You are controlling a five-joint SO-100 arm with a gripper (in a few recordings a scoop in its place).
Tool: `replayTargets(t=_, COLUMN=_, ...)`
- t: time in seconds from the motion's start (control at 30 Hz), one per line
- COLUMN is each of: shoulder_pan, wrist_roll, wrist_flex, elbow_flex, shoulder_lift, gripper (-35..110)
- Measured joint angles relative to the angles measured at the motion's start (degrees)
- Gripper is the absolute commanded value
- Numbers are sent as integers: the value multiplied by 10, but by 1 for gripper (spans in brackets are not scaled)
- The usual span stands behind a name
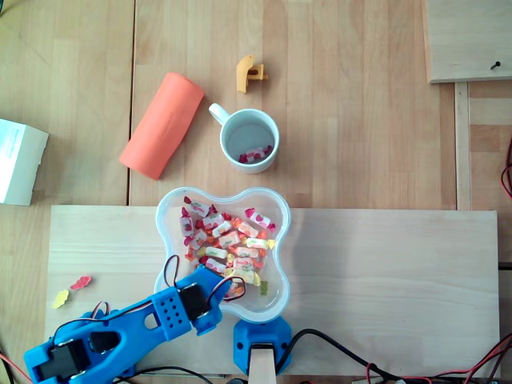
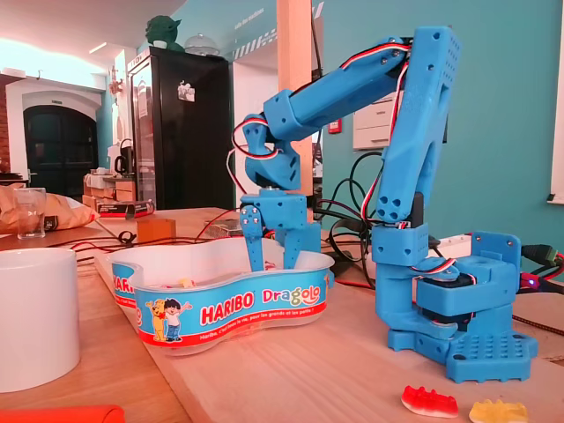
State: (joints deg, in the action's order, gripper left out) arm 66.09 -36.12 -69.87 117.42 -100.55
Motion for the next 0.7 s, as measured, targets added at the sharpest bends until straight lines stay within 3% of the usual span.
replayTargets(t=0.43, shoulder_pan=-107, wrist_roll=1, wrist_flex=-29, elbow_flex=-182, shoulder_lift=-16, gripper=-2)
replayTargets(t=0.7, shoulder_pan=-219, wrist_roll=89, wrist_flex=-33, elbow_flex=-326, shoulder_lift=-16, gripper=-2)
